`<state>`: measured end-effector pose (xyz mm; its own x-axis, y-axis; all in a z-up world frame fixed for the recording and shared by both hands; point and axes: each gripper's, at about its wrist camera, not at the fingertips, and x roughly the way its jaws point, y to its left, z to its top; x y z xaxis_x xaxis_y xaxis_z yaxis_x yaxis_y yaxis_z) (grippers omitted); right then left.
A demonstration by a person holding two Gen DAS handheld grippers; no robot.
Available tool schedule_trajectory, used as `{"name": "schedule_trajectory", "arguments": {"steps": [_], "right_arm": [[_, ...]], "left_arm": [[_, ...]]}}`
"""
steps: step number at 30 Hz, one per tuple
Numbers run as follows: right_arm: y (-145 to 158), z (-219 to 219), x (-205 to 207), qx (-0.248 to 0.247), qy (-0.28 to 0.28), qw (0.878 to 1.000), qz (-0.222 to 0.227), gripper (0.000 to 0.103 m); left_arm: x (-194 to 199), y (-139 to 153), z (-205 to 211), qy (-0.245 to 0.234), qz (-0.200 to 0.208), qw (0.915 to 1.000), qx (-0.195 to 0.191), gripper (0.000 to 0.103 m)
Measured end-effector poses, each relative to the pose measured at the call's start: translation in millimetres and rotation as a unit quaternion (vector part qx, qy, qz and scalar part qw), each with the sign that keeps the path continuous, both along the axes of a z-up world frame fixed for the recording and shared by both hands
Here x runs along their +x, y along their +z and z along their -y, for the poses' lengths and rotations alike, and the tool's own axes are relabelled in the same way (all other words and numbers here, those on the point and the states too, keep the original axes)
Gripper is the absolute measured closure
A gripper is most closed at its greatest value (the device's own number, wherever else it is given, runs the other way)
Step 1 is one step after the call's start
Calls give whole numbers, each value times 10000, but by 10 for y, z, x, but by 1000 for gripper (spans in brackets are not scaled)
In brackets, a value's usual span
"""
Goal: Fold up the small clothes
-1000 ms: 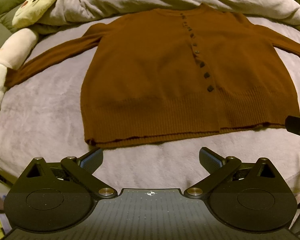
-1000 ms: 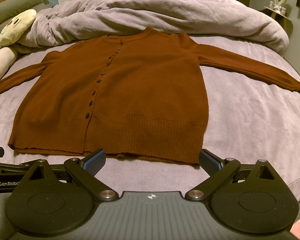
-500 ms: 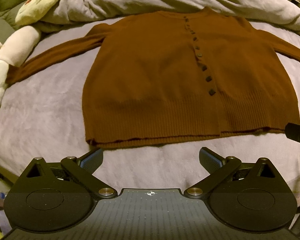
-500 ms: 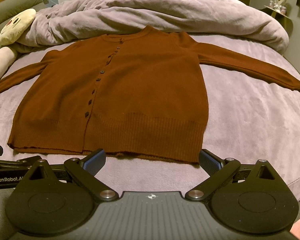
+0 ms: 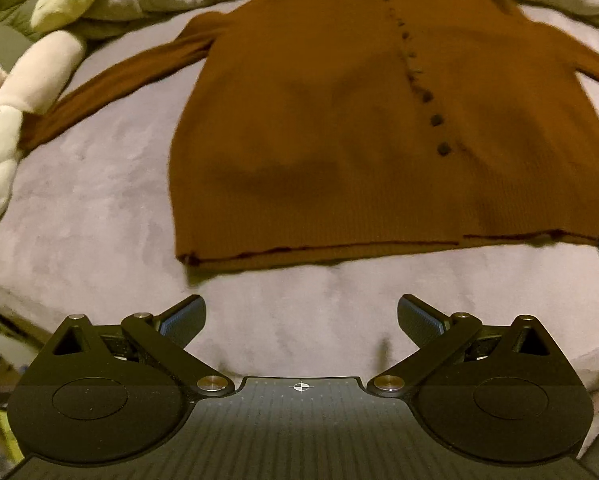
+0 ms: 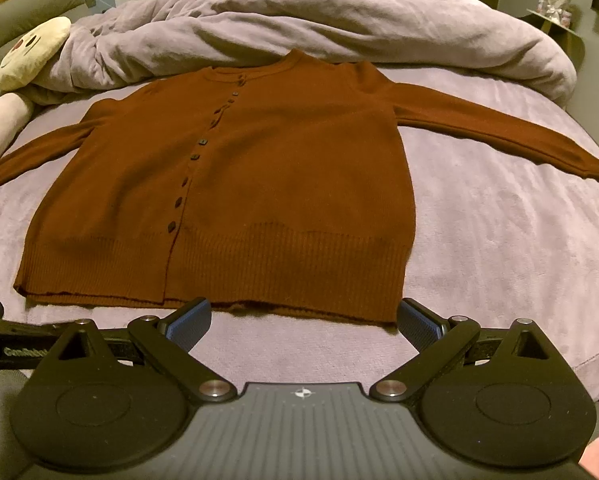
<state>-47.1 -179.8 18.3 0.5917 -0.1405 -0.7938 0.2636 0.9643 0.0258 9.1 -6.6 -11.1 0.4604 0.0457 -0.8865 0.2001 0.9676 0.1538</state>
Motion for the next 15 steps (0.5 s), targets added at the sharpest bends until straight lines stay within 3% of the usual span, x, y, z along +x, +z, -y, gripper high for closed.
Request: {"name": "schedule_trajectory", "arguments": {"steps": [5, 15], "right_arm": [[-4, 0, -13, 12, -39, 10000, 10, 4], [-3, 24, -18, 40, -20, 10000, 19, 4]], "left_arm": [[-59, 18, -10, -131, 72, 9993, -356, 0], [-133, 112, -85, -65, 479, 9965, -688, 0]]}}
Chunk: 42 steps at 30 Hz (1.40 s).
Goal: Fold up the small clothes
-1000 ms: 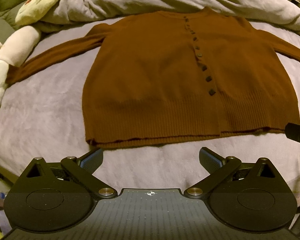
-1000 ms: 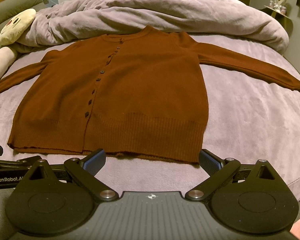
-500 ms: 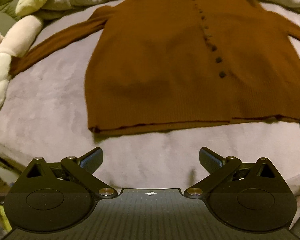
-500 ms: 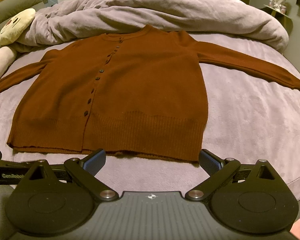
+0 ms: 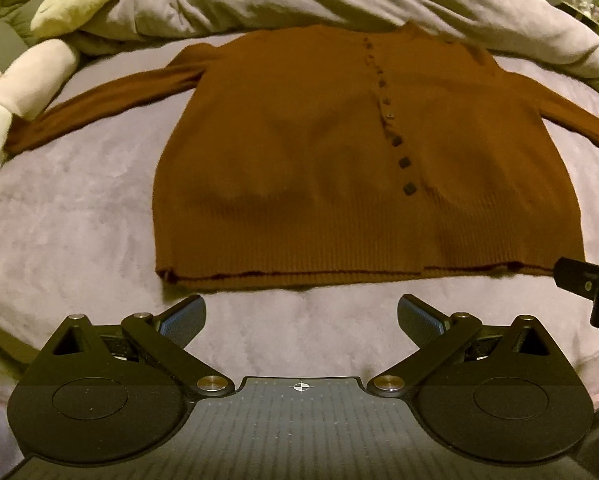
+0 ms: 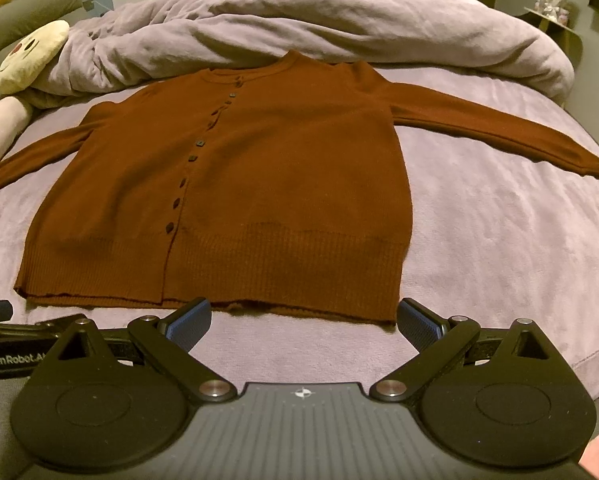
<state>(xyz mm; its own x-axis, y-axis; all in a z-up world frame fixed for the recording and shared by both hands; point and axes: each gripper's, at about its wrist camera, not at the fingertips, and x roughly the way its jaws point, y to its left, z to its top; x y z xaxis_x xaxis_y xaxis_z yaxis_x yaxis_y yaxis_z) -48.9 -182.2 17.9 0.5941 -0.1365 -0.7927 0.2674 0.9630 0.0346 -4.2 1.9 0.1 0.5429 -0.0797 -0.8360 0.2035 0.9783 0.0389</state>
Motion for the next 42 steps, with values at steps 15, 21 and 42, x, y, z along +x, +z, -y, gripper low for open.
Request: {"name": "schedule_trajectory", "arguments": {"steps": [15, 21, 42], "right_arm": [[21, 16, -83, 159, 79, 9997, 156, 4], [34, 3, -90, 161, 100, 9996, 225, 4], [67, 69, -141, 288, 45, 9991, 307, 4]], "left_arm": [[-54, 84, -46, 33, 129, 9992, -379, 0], [-57, 80, -69, 84, 40, 9990, -446, 0], [-60, 29, -77, 223, -295, 9978, -549, 0]]}}
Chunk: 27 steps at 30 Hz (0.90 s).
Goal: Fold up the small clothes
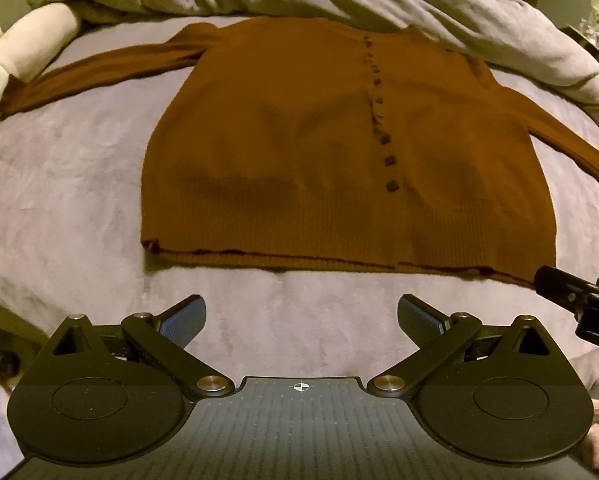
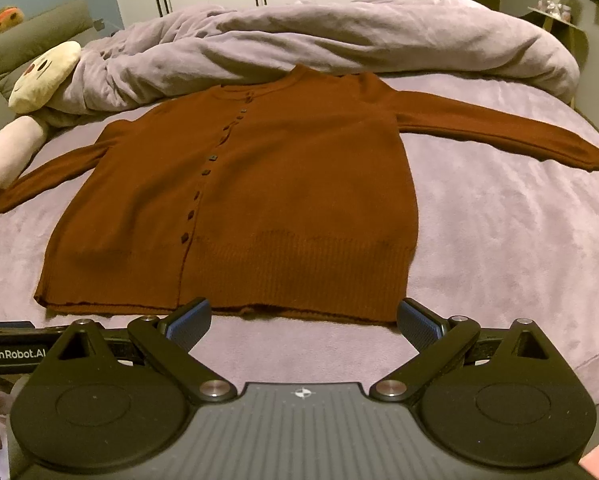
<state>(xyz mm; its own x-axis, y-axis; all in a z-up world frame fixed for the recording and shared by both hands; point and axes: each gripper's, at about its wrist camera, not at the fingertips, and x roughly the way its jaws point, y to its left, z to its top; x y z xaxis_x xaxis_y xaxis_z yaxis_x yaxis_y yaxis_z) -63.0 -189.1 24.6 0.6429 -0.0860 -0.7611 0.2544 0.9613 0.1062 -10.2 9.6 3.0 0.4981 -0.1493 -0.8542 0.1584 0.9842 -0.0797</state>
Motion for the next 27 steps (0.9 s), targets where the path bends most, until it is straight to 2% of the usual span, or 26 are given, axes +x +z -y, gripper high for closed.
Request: {"name": "schedule_trajectory", "arguments": {"steps": [15, 27], "right_arm": [[-8, 9, 3, 61, 8, 10000, -20, 4], [-6, -63, 0, -165, 127, 9998, 41, 4]], "left_arm": [[-4, 26, -1, 60, 45, 9999, 69, 0], [-2, 28, 1, 71, 50, 9999, 75, 0]]}}
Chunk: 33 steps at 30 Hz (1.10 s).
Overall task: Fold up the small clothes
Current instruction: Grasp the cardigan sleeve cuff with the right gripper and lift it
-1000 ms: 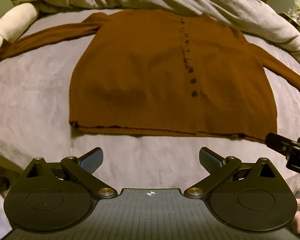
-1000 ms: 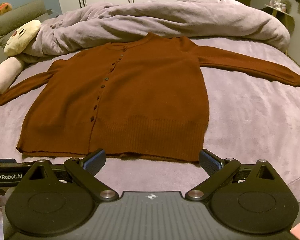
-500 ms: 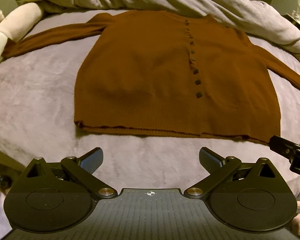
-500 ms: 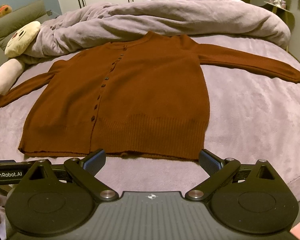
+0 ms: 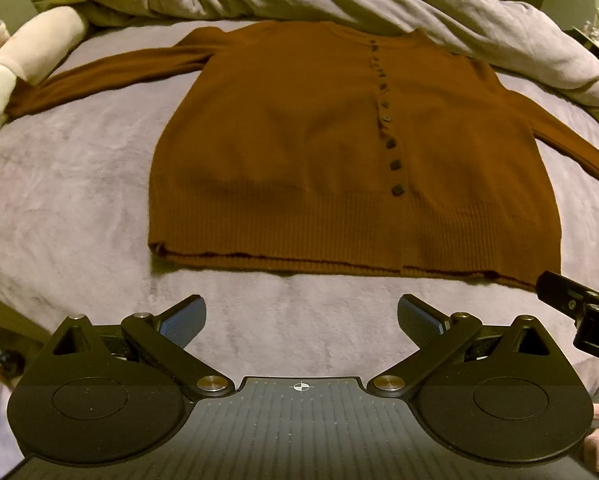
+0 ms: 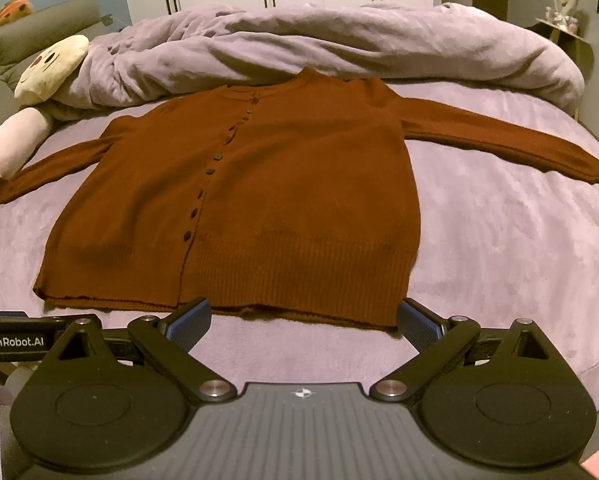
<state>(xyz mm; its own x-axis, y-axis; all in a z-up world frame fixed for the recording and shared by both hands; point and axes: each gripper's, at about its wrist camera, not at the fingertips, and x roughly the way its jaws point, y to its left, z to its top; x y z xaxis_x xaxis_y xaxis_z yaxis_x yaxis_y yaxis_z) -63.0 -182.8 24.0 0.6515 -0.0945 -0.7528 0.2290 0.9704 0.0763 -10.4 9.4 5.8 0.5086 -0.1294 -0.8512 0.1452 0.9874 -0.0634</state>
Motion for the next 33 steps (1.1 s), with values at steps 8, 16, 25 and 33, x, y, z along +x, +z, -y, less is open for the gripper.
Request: {"name": "schedule_trajectory", "arguments": {"steps": [8, 16, 25, 33], "right_arm": [[-4, 21, 8, 78, -8, 10000, 55, 4], [-91, 546, 12, 1693, 282, 9844, 383, 4], [-175, 2623, 16, 2685, -2190, 9216, 1748, 12], [-513, 4299, 17, 3124, -4209, 8245, 2132, 57]], "left_arm": [[11, -6, 3, -17, 27, 10000, 34, 0], [78, 36, 37, -301, 252, 9984, -413, 0], [480, -66, 355, -319, 274, 9991, -51, 0], [900, -267, 896, -398, 1, 9989, 256, 0]]}}
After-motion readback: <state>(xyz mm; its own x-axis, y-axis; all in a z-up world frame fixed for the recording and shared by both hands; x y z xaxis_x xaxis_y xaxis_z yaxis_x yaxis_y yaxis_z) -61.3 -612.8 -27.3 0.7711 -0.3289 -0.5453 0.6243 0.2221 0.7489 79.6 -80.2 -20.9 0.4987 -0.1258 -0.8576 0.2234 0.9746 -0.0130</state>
